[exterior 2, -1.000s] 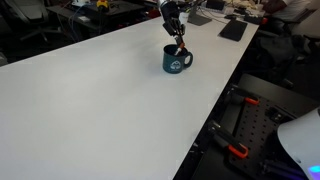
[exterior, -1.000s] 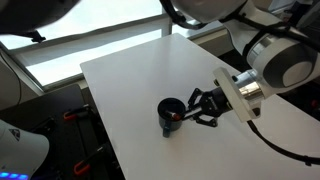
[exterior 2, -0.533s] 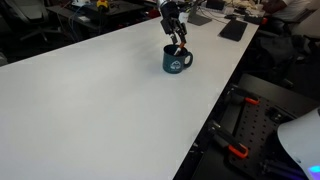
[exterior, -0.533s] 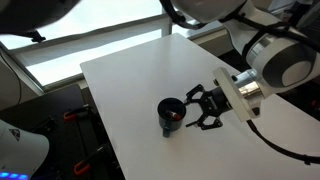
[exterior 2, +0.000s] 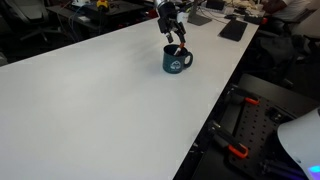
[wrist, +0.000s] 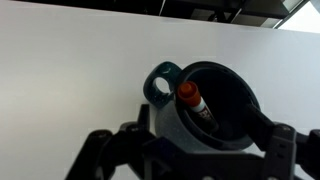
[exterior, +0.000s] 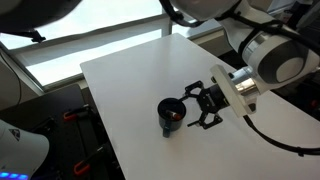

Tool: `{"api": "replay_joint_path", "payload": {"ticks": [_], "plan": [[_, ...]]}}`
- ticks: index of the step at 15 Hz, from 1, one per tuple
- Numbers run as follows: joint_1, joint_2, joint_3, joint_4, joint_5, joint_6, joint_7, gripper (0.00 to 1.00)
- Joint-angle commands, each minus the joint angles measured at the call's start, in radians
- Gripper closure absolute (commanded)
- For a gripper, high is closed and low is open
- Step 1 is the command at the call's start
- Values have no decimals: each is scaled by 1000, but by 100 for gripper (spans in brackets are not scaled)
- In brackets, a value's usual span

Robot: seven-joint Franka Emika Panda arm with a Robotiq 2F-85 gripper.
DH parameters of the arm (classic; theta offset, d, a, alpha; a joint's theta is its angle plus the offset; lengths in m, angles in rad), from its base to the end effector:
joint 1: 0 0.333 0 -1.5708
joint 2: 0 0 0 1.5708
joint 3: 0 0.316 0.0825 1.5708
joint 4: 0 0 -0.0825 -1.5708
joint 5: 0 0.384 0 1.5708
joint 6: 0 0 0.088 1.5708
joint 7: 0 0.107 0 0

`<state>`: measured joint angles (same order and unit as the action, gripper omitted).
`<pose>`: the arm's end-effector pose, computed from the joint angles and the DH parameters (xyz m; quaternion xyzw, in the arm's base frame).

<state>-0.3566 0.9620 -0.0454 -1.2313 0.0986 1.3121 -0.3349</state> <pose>0.5962 -0.2337 0.1537 -0.9036 0.0384 0.3873 0.1790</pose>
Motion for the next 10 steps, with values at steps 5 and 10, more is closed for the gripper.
{"api": "replay_joint_path", "payload": {"ticks": [5, 10], "plan": [[47, -177, -12, -128, -102, 122, -70, 8], [109, -378, -3, -289, -180, 235, -69, 11]]}}
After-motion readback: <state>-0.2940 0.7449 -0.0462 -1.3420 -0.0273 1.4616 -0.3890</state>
